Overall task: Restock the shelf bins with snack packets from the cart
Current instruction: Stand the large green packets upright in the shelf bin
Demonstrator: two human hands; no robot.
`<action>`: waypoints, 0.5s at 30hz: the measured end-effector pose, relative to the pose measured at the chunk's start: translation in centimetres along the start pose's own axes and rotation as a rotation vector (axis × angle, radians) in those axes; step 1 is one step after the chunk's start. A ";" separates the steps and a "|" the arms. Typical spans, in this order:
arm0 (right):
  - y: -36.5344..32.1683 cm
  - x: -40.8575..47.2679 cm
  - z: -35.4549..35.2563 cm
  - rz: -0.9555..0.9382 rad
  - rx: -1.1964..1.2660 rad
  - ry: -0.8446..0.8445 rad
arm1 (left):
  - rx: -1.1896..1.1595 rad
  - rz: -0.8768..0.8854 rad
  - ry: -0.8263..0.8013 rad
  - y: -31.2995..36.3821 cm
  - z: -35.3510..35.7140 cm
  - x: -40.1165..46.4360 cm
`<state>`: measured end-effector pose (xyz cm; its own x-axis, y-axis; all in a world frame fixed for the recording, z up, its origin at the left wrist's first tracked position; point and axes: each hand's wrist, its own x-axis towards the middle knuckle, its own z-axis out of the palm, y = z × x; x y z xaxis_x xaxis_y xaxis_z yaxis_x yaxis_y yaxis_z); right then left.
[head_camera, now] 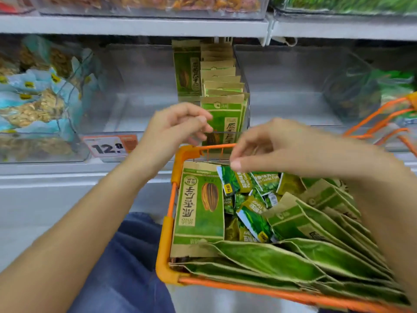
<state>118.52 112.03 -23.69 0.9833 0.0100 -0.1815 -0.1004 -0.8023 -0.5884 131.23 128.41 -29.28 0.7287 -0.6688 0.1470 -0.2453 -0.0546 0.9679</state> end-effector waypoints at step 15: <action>-0.9 -4.2 4.0 -0.028 -0.075 -0.002 | 0.000 -0.082 -0.243 -1.0 1.6 -2.2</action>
<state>113.92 115.10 -25.55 0.9853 0.0338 -0.1674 -0.0615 -0.8442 -0.5324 128.83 128.71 -30.93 0.5710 -0.8208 0.0141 -0.1918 -0.1167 0.9745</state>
